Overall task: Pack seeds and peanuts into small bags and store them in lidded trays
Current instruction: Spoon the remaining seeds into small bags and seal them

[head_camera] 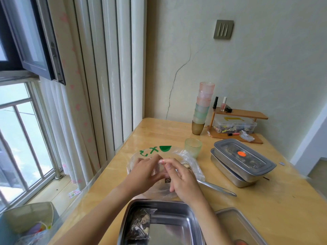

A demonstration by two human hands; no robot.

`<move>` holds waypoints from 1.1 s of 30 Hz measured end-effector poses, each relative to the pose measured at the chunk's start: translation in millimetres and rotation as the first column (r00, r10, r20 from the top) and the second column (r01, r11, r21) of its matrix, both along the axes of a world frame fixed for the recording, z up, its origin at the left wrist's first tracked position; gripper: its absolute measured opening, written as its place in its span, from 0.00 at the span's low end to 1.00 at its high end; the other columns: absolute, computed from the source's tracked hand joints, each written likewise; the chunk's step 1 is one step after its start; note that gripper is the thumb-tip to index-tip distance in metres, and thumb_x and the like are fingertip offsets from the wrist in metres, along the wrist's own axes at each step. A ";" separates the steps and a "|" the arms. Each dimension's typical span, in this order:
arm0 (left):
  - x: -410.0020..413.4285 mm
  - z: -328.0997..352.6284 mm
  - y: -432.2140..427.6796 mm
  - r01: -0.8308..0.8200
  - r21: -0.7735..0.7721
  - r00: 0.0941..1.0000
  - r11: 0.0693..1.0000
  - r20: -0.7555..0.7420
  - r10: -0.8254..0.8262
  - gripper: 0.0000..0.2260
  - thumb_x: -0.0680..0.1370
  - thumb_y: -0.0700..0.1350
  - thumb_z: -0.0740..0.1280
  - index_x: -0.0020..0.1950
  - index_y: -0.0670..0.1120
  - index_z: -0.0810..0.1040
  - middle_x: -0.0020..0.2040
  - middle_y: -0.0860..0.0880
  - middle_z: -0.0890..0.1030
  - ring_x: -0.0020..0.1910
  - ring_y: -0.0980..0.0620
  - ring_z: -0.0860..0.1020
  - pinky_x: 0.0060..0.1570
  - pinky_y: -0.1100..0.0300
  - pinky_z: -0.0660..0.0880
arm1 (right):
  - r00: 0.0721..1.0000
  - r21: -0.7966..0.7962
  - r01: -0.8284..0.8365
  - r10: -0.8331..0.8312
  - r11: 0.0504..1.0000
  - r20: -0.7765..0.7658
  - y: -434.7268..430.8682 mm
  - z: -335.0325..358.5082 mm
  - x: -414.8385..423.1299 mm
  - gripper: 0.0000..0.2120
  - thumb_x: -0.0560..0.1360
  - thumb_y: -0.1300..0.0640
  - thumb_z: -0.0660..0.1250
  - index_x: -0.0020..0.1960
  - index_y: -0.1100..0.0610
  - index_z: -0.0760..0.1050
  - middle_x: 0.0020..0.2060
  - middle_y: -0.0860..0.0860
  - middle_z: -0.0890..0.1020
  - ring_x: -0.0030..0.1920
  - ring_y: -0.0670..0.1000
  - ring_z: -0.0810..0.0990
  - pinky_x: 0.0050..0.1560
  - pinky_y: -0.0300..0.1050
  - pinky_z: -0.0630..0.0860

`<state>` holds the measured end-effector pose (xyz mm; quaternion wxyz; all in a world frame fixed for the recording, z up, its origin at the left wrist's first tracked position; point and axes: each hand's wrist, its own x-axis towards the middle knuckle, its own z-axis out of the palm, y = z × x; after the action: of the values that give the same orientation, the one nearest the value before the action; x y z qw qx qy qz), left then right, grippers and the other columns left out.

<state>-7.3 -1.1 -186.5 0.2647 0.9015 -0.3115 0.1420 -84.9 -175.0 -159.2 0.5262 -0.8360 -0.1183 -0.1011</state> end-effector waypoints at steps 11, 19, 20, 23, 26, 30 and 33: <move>-1.7 -4.2 36.9 -0.401 -0.149 0.916 0.904 -0.083 0.393 0.14 0.77 0.60 0.71 0.54 0.50 0.80 0.64 0.49 0.71 0.67 0.47 0.66 0.64 0.51 0.66 | 0.795 -0.258 0.594 -0.605 0.762 0.043 -58.5 0.3 8.4 0.07 0.81 0.57 0.65 0.46 0.51 0.79 0.45 0.47 0.84 0.48 0.52 0.81 0.42 0.44 0.72; -6.0 4.5 54.4 -0.573 -0.365 0.715 0.734 -0.661 0.229 0.18 0.78 0.60 0.71 0.54 0.45 0.82 0.48 0.45 0.86 0.48 0.44 0.85 0.54 0.41 0.82 | 0.647 -0.783 0.309 -0.723 0.540 -0.242 -107.9 -12.1 -0.5 0.17 0.79 0.46 0.64 0.66 0.49 0.77 0.66 0.53 0.78 0.68 0.60 0.75 0.65 0.53 0.75; -5.7 4.9 55.3 -0.565 -0.376 0.713 0.734 -0.671 0.204 0.18 0.78 0.60 0.71 0.52 0.45 0.83 0.46 0.45 0.87 0.46 0.44 0.86 0.53 0.41 0.83 | 0.650 -0.797 0.284 -0.718 0.533 -0.248 -109.1 -12.4 -2.3 0.19 0.78 0.46 0.66 0.67 0.49 0.76 0.66 0.52 0.78 0.68 0.59 0.75 0.65 0.52 0.75; -6.6 8.9 53.5 -0.569 -0.396 0.724 0.721 -0.657 0.211 0.24 0.76 0.60 0.72 0.47 0.38 0.83 0.43 0.40 0.86 0.45 0.39 0.85 0.53 0.39 0.81 | 0.657 -0.820 0.264 -0.718 0.507 -0.233 -108.6 -10.3 -8.7 0.18 0.77 0.49 0.69 0.65 0.51 0.77 0.64 0.52 0.79 0.66 0.57 0.77 0.61 0.49 0.77; -8.1 17.8 50.2 -0.576 -0.432 0.760 0.694 -0.596 0.259 0.25 0.77 0.59 0.72 0.48 0.34 0.83 0.43 0.36 0.85 0.45 0.35 0.84 0.51 0.40 0.81 | 0.707 -0.765 0.300 -0.672 0.569 -0.222 -107.2 3.8 -15.8 0.09 0.75 0.51 0.74 0.53 0.53 0.82 0.54 0.53 0.84 0.56 0.56 0.83 0.52 0.45 0.80; -10.5 38.6 43.7 -0.523 -0.496 0.824 0.693 -0.503 0.262 0.24 0.78 0.58 0.71 0.47 0.34 0.82 0.39 0.36 0.83 0.33 0.45 0.78 0.36 0.52 0.76 | 0.774 -0.373 0.463 -0.572 0.804 -0.271 -103.5 25.4 -26.2 0.09 0.72 0.58 0.77 0.47 0.51 0.78 0.36 0.53 0.85 0.30 0.49 0.82 0.37 0.42 0.77; -13.0 51.9 34.7 -0.474 -0.502 0.857 0.723 -0.452 0.248 0.21 0.79 0.58 0.70 0.45 0.38 0.82 0.36 0.41 0.82 0.31 0.46 0.78 0.34 0.54 0.75 | 0.843 -0.022 0.465 -0.450 0.885 -0.295 -93.4 36.8 -29.4 0.09 0.75 0.61 0.76 0.52 0.54 0.78 0.35 0.54 0.86 0.30 0.49 0.81 0.37 0.45 0.78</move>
<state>-20.3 33.6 -134.6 0.5525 0.8250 -0.0129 0.1180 -114.3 -268.4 -122.4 0.5192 -0.8322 0.1659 -0.1023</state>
